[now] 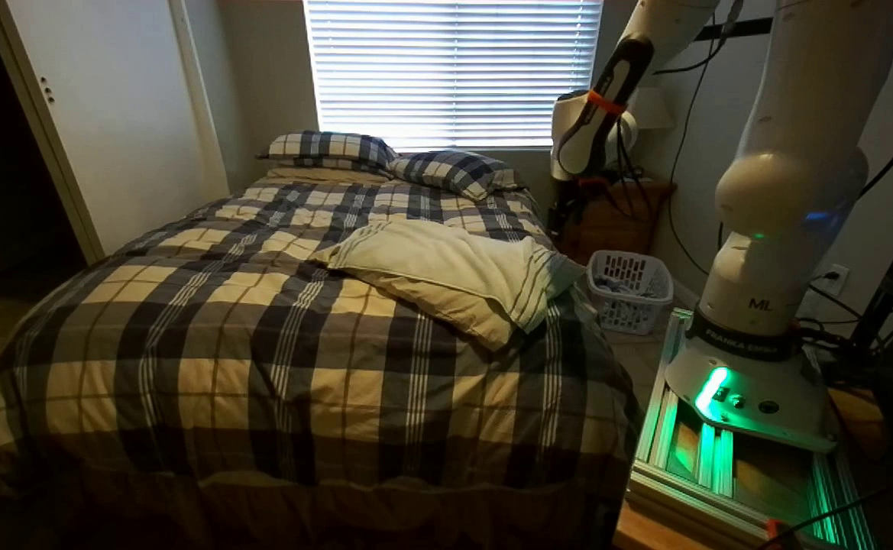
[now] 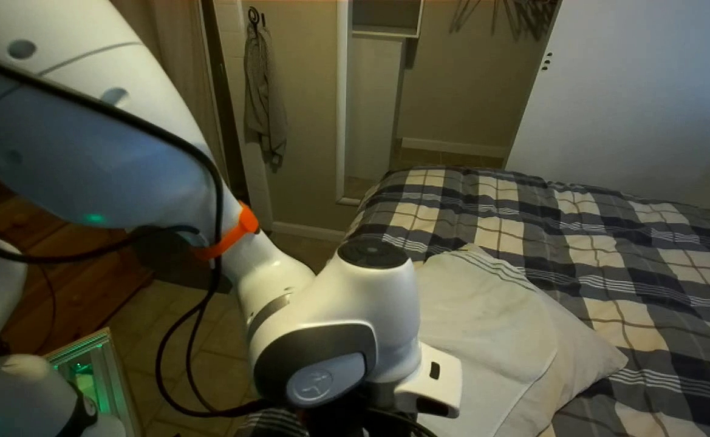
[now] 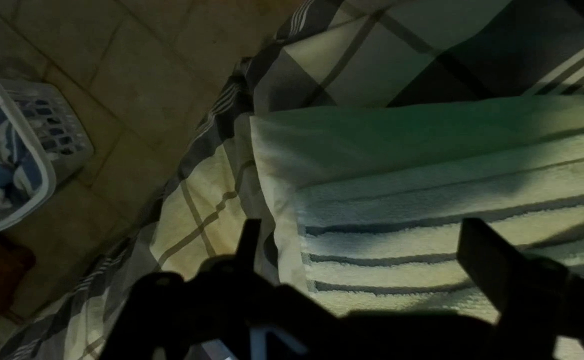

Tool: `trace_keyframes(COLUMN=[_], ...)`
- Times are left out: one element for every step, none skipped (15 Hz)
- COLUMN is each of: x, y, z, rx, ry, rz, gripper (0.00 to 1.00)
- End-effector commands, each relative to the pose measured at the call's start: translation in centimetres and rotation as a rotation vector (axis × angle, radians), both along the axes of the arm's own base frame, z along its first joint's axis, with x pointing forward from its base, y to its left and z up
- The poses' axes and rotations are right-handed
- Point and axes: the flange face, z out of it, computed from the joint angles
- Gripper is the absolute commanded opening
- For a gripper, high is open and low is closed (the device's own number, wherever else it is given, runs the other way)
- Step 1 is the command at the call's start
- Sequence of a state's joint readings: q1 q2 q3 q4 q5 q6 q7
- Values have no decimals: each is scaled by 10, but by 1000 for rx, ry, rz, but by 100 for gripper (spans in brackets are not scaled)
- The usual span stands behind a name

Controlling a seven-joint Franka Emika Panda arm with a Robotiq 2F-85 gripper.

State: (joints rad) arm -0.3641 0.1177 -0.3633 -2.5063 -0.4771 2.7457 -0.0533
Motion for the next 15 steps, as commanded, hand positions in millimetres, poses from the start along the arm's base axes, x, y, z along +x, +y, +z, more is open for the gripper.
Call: trace_keyframes(x=[6, 7, 9, 12, 15, 19, 21, 23, 23, 23, 21, 18, 17, 17, 17], y=[-11, -14, -16, -21, -25, -28, -31, -38, -46, -52, -56, -59, -62, -63, -65], z=[-14, -17, -19, -21, -22, -23, -25, -28, -31, -33, -36, -40, -43, -47, -49], rx=[75, 99, 121, 140, 152, 162, 169, 171, 166, 168, 165, 172, 185, 204, 221], ry=[-17, -21, -25, -34, -45, -54, -54, -53, -44, -37, -18, -1, 12, 18, 21], rz=[0, -4, -8, -16, -21, -23, -25, -32, -43, -51, -54, -63, -69, -74, -76], gripper=[100, 100, 100, 100, 100, 100, 100, 100, 100, 100, 100, 100, 100, 100, 100])
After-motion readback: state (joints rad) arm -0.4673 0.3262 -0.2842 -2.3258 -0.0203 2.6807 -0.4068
